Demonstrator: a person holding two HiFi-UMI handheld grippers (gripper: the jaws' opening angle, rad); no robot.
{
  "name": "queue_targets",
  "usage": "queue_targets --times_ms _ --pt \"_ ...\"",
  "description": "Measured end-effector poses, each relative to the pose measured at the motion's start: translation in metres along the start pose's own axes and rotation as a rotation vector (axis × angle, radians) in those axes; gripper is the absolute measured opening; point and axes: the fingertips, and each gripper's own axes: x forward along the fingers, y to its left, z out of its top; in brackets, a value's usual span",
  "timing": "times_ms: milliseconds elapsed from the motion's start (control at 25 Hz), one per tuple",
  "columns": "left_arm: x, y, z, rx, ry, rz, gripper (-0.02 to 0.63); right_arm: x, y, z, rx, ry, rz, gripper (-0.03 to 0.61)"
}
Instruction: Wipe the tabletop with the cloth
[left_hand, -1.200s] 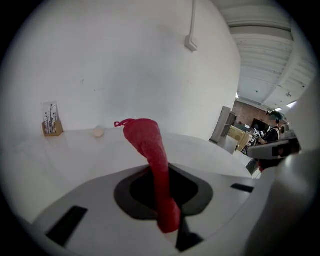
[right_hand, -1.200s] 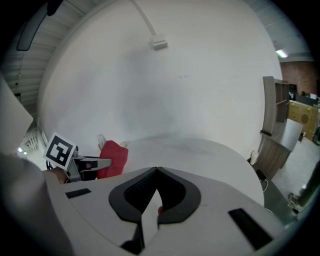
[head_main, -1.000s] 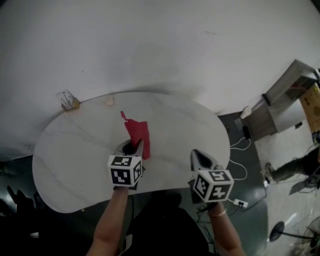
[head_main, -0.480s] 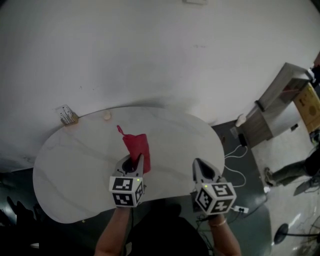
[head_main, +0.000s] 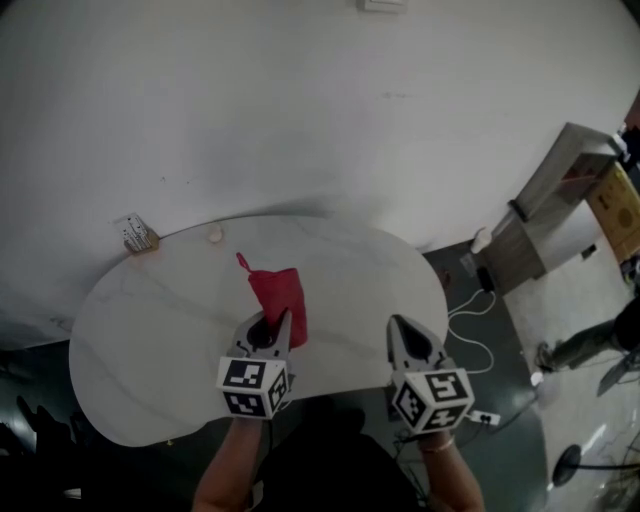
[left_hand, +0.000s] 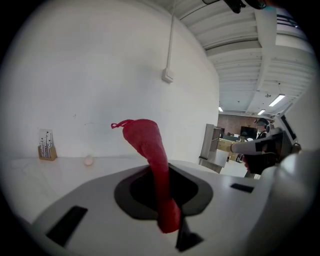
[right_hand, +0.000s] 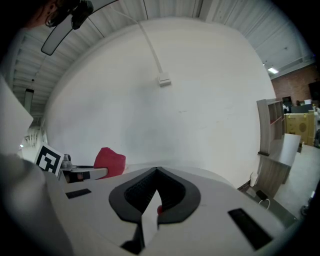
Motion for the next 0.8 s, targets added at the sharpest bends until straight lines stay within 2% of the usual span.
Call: queue_targets --times_ms 360,800 --pt "-0.0043 -0.0080 0.0043 0.027 -0.012 -0.019 0.046 -0.0062 0.0022 0.0017 -0.026 -0.018 -0.008 0.002" --pt "-0.0056 -0.0048 0.0004 0.005 -0.005 -0.004 0.046 -0.0078 0.0029 0.0063 -0.034 -0.033 -0.005 0.002"
